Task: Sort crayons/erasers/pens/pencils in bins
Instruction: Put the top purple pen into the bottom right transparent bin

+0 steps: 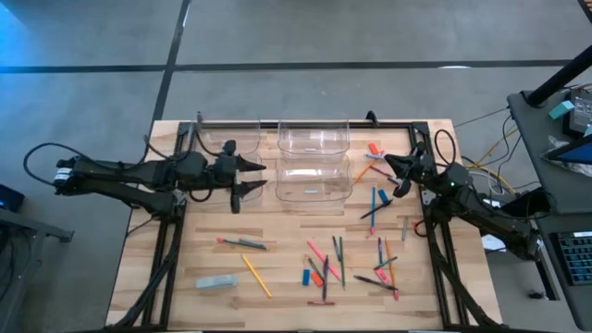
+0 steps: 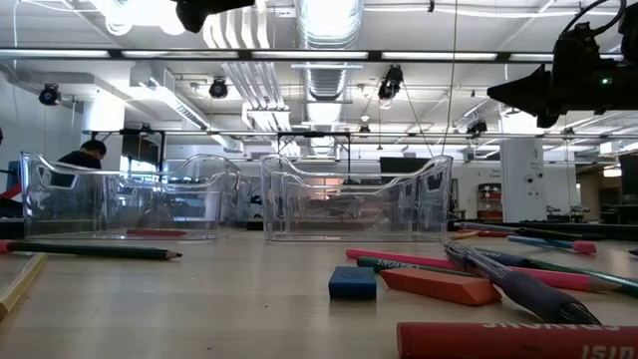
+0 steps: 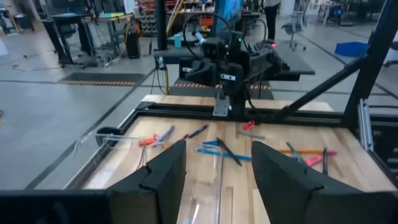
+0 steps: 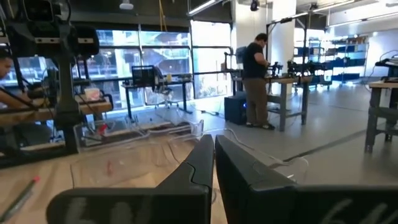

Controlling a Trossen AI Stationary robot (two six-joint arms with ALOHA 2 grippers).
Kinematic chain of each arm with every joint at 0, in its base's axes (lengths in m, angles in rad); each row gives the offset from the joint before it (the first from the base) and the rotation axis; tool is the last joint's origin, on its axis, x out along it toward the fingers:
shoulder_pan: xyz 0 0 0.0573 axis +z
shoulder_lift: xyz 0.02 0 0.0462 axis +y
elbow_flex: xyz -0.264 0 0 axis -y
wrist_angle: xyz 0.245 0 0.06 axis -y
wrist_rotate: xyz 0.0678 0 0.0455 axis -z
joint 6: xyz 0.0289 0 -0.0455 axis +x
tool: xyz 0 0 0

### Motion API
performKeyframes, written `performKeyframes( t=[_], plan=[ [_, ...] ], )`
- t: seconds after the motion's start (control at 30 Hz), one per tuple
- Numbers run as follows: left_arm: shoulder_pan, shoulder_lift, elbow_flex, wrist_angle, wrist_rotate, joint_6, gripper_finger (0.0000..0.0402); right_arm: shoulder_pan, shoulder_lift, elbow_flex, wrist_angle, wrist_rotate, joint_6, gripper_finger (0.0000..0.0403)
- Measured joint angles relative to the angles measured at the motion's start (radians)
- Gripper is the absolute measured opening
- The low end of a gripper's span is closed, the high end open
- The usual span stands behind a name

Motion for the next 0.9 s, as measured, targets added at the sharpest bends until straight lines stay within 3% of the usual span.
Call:
performKeyframes(
  t=[0.53,0.9],
  plan=[
    [0.0,-0.176,-0.012,-0.034,-0.013,0.042,0.0166,0.0,0.0,0.004,0.244,0.003,-0.226,0.0009],
    [0.0,-0.187,-0.054,-0.032,-0.037,0.072,0.0166,0.0,0.0,0.004,0.244,0.0,-0.209,0.0009]
  ],
)
